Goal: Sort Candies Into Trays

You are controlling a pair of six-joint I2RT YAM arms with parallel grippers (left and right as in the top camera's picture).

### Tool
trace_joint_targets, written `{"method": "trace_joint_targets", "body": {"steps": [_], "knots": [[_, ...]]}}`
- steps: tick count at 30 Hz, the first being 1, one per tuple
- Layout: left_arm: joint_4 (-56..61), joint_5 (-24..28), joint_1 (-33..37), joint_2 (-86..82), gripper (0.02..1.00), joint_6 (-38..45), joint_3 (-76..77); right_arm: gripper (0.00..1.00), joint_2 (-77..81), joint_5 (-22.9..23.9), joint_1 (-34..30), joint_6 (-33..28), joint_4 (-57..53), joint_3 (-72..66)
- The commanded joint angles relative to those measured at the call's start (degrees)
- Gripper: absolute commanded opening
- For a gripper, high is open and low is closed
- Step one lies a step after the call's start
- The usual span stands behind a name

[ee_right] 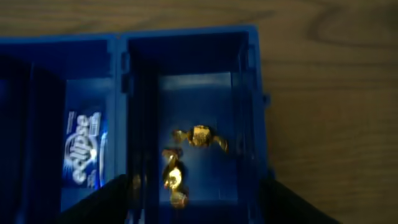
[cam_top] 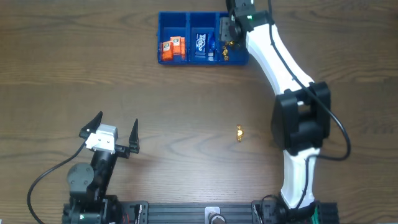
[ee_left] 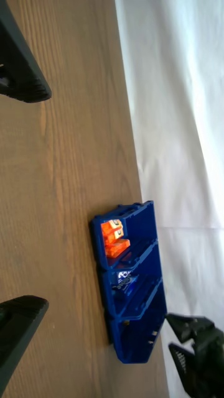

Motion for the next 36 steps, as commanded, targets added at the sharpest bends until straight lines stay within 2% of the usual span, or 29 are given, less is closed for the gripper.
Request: {"method": "trace_joint_targets", "body": {"steps": [1, 5, 9, 12, 19, 27, 34, 36], "knots": [[-1.7, 1.0, -0.1, -0.4, 0.998, 1.0, -1.2, 0.722, -17.4, 0.3, 3.7, 0.3, -1.8, -14.0], [-1.7, 1.0, -0.1, -0.4, 0.998, 1.0, -1.2, 0.733, -26.6, -0.9, 6.9, 8.2, -10.8, -29.2], [-1.7, 1.0, -0.1, -0.4, 0.998, 1.0, -1.2, 0.730, -28.5, -11.4, 7.7, 9.3, -9.3, -43.0], [-1.7, 1.0, -0.1, -0.4, 0.998, 1.0, -1.2, 0.730, -28.5, -14.2, 7.7, 9.3, -3.2, -52.2], [-1.7, 1.0, -0.1, -0.4, 0.998, 1.0, -1.2, 0.715, -28.5, -14.1, 7.8, 10.1, -0.1, -57.0], [-1.7, 1.0, -0.1, -0.4, 0.996, 1.0, -1.2, 0.680, -28.1, -9.7, 8.8, 10.4, -0.6, -57.2], [-1.7, 1.0, -0.1, -0.4, 0.998, 1.0, -1.2, 0.660, -25.4, -9.6, 8.9, 10.4, -0.8, -57.2], [-1.7, 1.0, -0.1, -0.4, 0.998, 1.0, -1.2, 0.573, -25.3, -9.6, 9.1, 10.4, -0.8, -57.2]]}}
